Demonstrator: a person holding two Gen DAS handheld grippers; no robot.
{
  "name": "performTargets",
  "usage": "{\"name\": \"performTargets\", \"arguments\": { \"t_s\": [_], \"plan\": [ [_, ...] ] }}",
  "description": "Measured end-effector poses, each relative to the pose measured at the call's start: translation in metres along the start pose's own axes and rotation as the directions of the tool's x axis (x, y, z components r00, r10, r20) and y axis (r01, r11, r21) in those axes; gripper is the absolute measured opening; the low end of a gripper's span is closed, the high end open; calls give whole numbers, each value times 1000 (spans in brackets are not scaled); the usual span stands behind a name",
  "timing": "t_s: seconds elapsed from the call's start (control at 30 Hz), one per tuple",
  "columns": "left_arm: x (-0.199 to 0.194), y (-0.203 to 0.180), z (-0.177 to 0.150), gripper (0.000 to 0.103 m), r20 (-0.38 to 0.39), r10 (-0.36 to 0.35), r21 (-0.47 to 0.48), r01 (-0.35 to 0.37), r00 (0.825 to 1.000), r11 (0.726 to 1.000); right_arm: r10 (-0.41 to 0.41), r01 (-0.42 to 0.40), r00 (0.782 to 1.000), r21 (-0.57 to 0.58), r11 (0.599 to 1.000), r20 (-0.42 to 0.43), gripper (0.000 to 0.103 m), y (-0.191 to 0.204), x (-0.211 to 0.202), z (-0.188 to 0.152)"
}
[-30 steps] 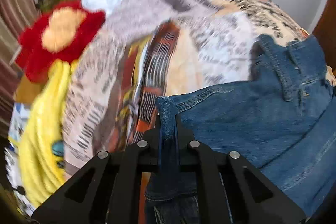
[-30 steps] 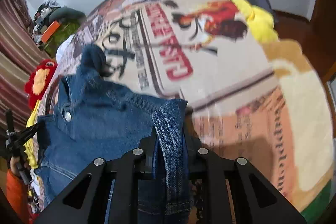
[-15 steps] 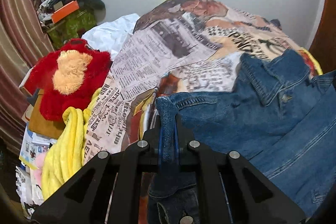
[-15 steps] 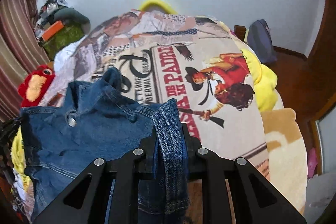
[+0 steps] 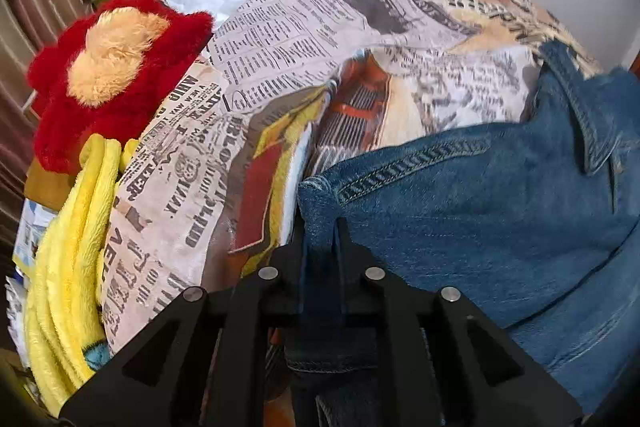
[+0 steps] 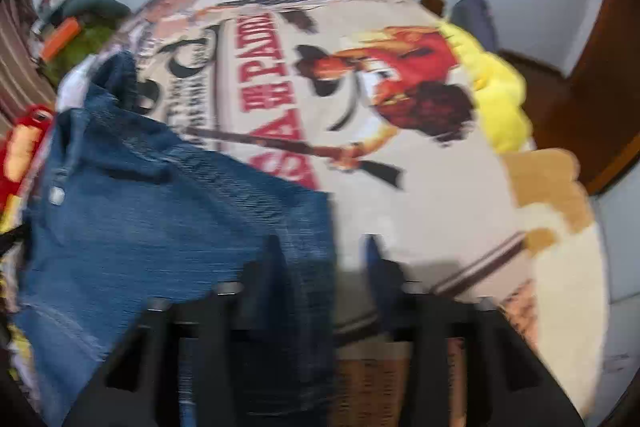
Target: Fold large clothes
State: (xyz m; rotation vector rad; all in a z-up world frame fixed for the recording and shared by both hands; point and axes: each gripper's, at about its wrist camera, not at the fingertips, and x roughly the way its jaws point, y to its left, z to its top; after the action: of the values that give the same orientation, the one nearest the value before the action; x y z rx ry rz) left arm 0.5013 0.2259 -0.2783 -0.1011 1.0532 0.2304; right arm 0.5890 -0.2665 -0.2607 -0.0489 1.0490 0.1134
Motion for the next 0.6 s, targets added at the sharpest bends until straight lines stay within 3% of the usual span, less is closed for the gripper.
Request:
{"name": "performTargets", "arguments": {
  "t_s": [0.23,0.43,0.6],
  "plan": [
    [-9,-8,-7,13,-14,43,48,-43,999,998,-2,3,1000,-25,1000,17,61,-4,-18,-12],
    [-42,-9,-10,14,-2,6,40,-6,1000,999,42,-39,997,-40,998,71,61,6,-69,-15],
    [-95,-16,-16,15,62,-45,49,42,997,998,97,-85,985,-83,993,140,61,23,-126,-21]
  ]
}}
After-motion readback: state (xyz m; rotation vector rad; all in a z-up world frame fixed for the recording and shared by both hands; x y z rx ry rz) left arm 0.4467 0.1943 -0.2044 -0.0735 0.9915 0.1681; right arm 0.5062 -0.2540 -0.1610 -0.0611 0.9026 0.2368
